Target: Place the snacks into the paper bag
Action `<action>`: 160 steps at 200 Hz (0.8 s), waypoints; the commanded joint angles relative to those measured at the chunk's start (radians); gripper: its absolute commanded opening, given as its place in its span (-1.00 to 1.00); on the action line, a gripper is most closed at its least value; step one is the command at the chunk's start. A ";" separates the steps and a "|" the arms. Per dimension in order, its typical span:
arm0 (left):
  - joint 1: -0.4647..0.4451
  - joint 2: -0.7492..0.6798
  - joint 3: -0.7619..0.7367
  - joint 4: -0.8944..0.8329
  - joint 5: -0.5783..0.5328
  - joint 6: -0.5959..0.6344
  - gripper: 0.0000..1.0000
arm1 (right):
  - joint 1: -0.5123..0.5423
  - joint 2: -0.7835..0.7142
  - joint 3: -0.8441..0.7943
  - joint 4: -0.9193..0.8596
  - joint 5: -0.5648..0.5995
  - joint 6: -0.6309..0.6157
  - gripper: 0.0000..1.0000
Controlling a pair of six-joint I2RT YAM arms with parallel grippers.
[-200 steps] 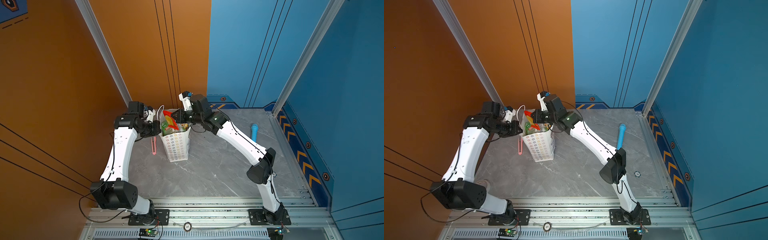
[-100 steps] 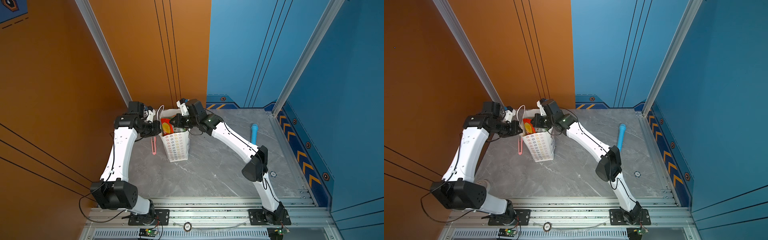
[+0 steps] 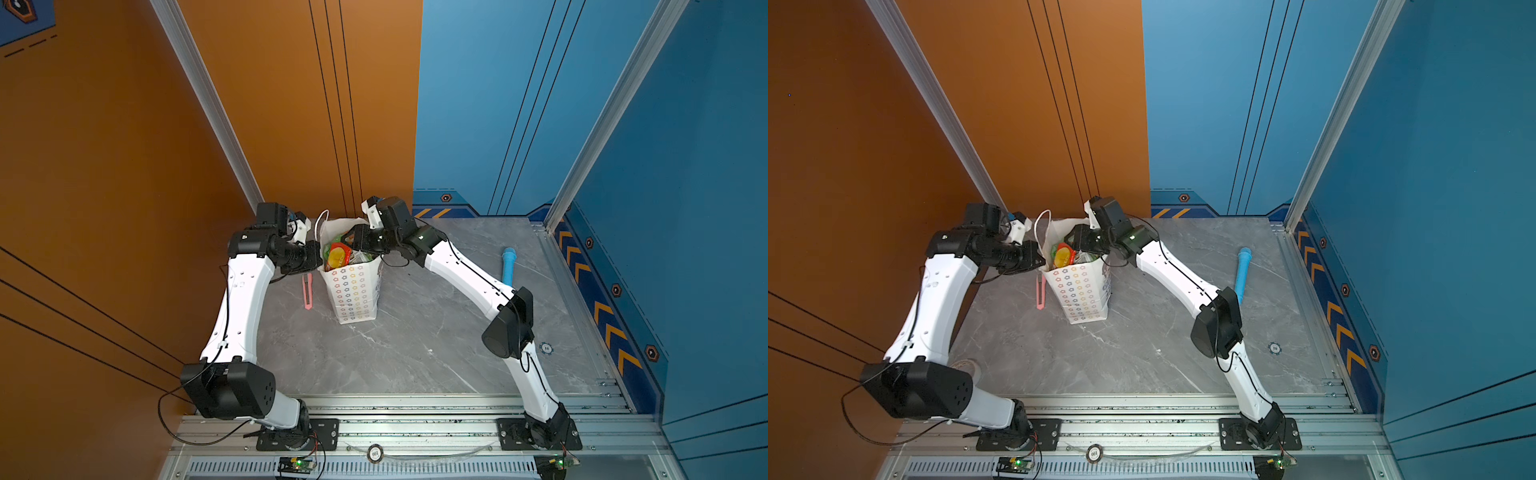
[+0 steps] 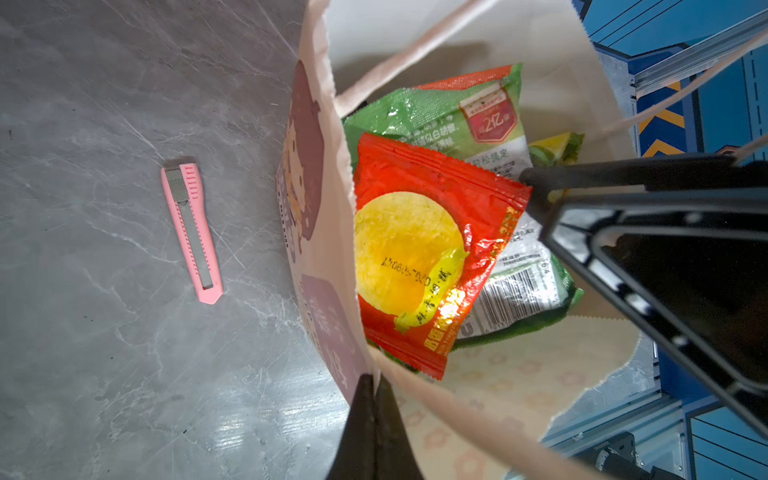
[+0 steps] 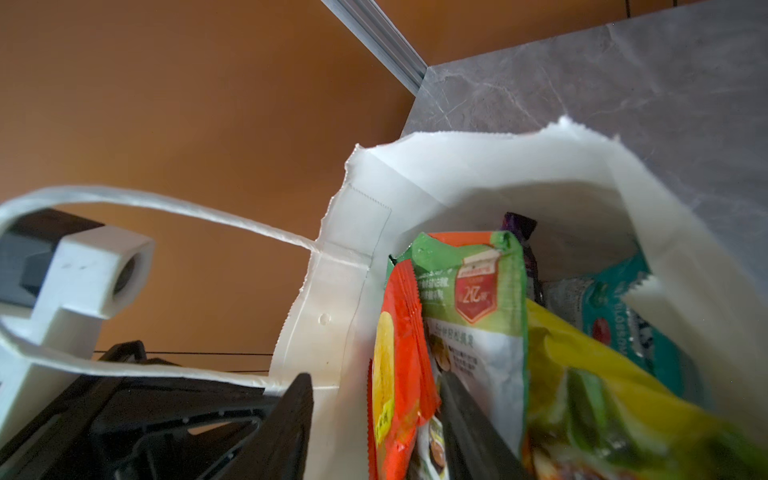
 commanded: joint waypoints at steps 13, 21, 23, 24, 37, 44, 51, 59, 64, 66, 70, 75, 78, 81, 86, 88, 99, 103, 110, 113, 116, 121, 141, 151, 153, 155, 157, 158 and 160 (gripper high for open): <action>0.001 -0.022 0.007 0.026 0.027 -0.011 -1.00 | -0.010 -0.199 -0.017 0.029 0.033 -0.088 0.30; 0.000 -0.020 0.007 0.026 0.027 -0.011 -1.00 | -0.010 -0.234 -0.048 0.046 0.036 -0.096 0.39; 0.001 -0.020 0.007 0.026 0.027 -0.012 -1.00 | -0.009 -0.243 -0.057 0.052 0.036 -0.098 0.40; 0.001 -0.020 0.007 0.027 0.027 -0.011 -1.00 | -0.009 -0.248 -0.062 0.056 0.037 -0.099 0.41; 0.001 -0.019 0.007 0.030 0.026 -0.012 -1.00 | -0.012 -0.309 -0.130 0.106 0.041 -0.110 0.49; 0.000 -0.019 0.007 0.030 0.026 -0.012 -1.00 | -0.012 -0.344 -0.176 0.131 0.049 -0.121 0.52; 0.001 -0.019 0.008 0.030 0.026 -0.015 -1.00 | -0.013 -0.381 -0.221 0.150 0.067 -0.137 0.55; 0.001 -0.020 0.009 0.031 0.027 -0.015 -1.00 | -0.012 -0.424 -0.277 0.176 0.096 -0.167 0.58; -0.001 -0.020 0.008 0.032 0.027 -0.017 -1.00 | -0.013 -0.454 -0.316 0.189 0.124 -0.184 0.61; 0.000 -0.020 0.008 0.031 0.026 -0.016 -1.00 | -0.013 -0.466 -0.333 0.195 0.136 -0.193 0.63; 0.001 -0.021 0.008 0.031 0.025 -0.017 -1.00 | -0.013 -0.489 -0.369 0.207 0.162 -0.208 0.67; 0.001 -0.021 0.007 0.032 0.026 -0.017 -1.00 | -0.016 -0.519 -0.418 0.232 0.191 -0.224 0.72; 0.000 -0.023 0.007 0.032 0.025 -0.017 -1.00 | -0.017 -0.539 -0.449 0.246 0.208 -0.232 0.77; 0.000 -0.023 0.007 0.032 0.026 -0.017 -1.00 | -0.018 -0.559 -0.478 0.261 0.223 -0.238 0.82; 0.001 -0.024 0.007 0.032 0.025 -0.017 -1.00 | -0.023 -0.587 -0.529 0.292 0.248 -0.243 0.87; 0.001 -0.024 0.007 0.032 0.026 -0.017 -1.00 | -0.024 -0.599 -0.546 0.303 0.256 -0.245 0.90; 0.001 -0.026 0.003 0.036 0.024 -0.019 -0.90 | -0.041 -0.652 -0.657 0.354 0.286 -0.242 1.00; 0.002 -0.026 0.004 0.036 0.025 -0.019 -0.84 | -0.047 -0.668 -0.687 0.369 0.296 -0.240 1.00; 0.002 -0.025 0.004 0.036 0.025 -0.019 -0.68 | -0.057 -0.701 -0.729 0.385 0.315 -0.237 1.00; 0.001 -0.026 0.004 0.036 0.025 -0.019 -0.59 | -0.059 -0.714 -0.748 0.391 0.324 -0.237 1.00; 0.002 -0.025 0.004 0.036 0.024 -0.019 -0.52 | -0.062 -0.720 -0.763 0.396 0.330 -0.235 1.00; 0.001 -0.026 0.004 0.036 0.023 -0.019 -0.37 | -0.062 -0.743 -0.786 0.402 0.343 -0.235 1.00; 0.001 -0.034 0.002 0.043 0.010 -0.022 0.15 | -0.107 -0.795 -0.862 0.408 0.376 -0.235 1.00; 0.001 -0.041 0.000 0.048 0.005 -0.022 0.52 | -0.118 -0.813 -0.885 0.398 0.381 -0.233 1.00; 0.000 -0.041 -0.001 0.049 0.004 -0.022 0.65 | -0.121 -0.815 -0.890 0.396 0.381 -0.233 1.00; 0.000 -0.043 -0.001 0.049 0.003 -0.024 0.79 | -0.124 -0.818 -0.894 0.393 0.384 -0.233 1.00; 0.000 -0.043 -0.001 0.049 0.002 -0.024 0.88 | -0.126 -0.820 -0.897 0.391 0.386 -0.232 1.00; 0.000 -0.044 -0.001 0.049 0.002 -0.023 0.93 | -0.126 -0.823 -0.899 0.389 0.386 -0.232 1.00; 0.001 -0.046 -0.001 0.050 0.003 -0.024 1.00 | -0.128 -0.826 -0.903 0.389 0.387 -0.232 1.00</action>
